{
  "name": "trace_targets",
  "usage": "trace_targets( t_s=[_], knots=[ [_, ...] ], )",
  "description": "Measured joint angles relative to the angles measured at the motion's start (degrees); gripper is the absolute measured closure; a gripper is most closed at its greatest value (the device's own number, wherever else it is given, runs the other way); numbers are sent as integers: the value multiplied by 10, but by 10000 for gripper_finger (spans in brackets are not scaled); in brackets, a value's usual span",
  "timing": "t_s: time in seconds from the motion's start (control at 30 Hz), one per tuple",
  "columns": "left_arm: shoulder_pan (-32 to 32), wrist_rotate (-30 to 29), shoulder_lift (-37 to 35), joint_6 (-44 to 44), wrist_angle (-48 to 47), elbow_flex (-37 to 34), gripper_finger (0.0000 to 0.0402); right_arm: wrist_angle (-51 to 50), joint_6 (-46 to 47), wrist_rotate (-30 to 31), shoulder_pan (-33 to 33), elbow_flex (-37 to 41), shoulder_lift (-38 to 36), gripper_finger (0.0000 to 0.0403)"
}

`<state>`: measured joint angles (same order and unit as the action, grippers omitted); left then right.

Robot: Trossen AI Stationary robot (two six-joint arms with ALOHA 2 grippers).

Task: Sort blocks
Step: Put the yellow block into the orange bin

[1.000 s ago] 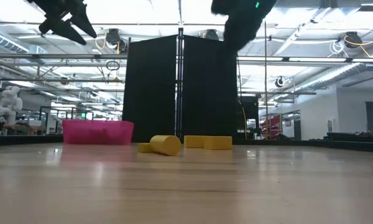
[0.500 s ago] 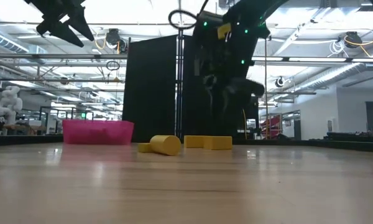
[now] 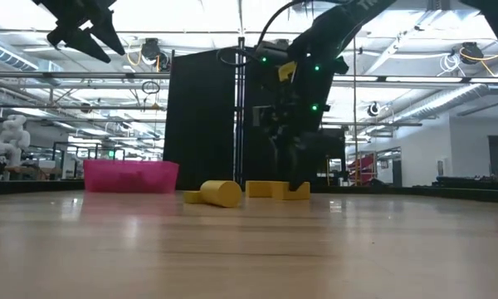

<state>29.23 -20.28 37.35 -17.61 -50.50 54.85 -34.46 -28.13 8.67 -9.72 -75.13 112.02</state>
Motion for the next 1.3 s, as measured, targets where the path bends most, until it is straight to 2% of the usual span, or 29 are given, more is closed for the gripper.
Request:
trace_targets(
  t_s=[0.23, 0.37, 0.53, 0.8, 1.3],
  knots=[
    [0, -2, 0, 0, 0, 0, 134, 6, 6, 7, -18, -1, 6, 139],
    [0, -2, 0, 0, 0, 0, 134, 13, 15, 4, -13, -1, 6, 152],
    [0, -2, 0, 0, 0, 0, 134, 16, -5, 56, 2, 0, 8, 163],
    [0, -2, 0, 0, 0, 0, 134, 11, 20, 13, 8, -9, 8, 159],
    [0, 1, 0, -1, -1, 0, 134, 6, 34, 2, -4, -9, 23, 170]
  ],
)
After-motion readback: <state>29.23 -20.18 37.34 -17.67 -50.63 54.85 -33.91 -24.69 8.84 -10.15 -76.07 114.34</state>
